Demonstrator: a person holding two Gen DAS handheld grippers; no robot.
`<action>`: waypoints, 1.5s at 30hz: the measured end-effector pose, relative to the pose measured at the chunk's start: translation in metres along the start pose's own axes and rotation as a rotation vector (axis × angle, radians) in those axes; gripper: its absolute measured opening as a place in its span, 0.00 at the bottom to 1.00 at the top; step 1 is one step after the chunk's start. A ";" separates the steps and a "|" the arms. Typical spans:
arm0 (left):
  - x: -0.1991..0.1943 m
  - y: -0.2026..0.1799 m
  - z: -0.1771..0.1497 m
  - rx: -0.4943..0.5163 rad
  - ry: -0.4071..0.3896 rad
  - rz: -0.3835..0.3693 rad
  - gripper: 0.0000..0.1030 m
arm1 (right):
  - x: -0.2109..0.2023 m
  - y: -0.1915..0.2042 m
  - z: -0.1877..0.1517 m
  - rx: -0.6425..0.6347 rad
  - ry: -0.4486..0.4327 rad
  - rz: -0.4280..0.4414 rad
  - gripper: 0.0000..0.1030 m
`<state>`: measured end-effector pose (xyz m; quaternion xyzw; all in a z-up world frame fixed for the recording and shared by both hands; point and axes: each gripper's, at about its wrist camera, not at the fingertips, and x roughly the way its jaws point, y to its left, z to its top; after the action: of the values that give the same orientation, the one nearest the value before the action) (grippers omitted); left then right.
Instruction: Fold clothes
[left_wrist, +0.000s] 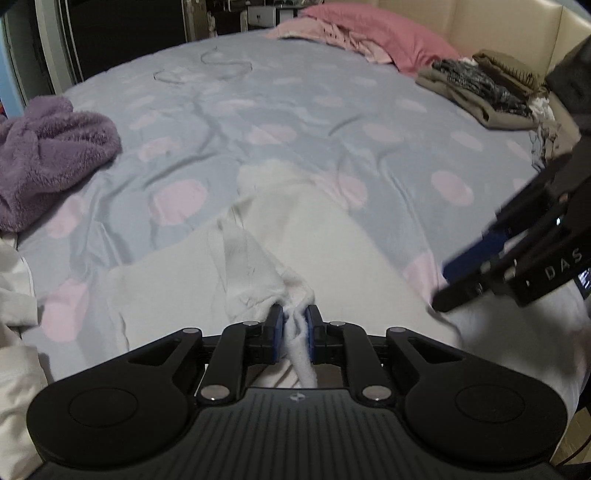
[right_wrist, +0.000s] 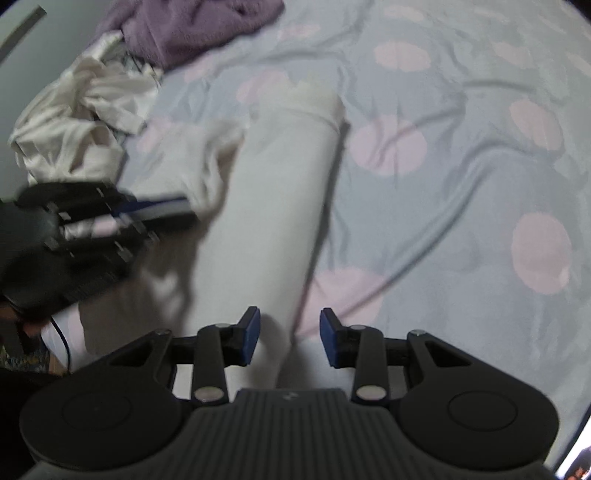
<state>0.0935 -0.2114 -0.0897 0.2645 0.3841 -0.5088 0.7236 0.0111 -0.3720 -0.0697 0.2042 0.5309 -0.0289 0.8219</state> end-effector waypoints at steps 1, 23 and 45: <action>0.000 -0.001 -0.002 0.008 0.001 0.005 0.11 | 0.000 0.004 -0.001 -0.018 -0.021 -0.011 0.34; 0.000 0.019 -0.003 -0.078 -0.044 0.206 0.28 | 0.015 0.035 -0.030 -0.169 -0.069 -0.159 0.26; 0.013 0.103 0.008 -0.518 0.177 -0.004 0.30 | 0.017 0.035 -0.029 -0.178 -0.055 -0.166 0.26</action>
<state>0.1952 -0.1894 -0.0969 0.1132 0.5637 -0.3698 0.7298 0.0033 -0.3263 -0.0839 0.0851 0.5237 -0.0550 0.8458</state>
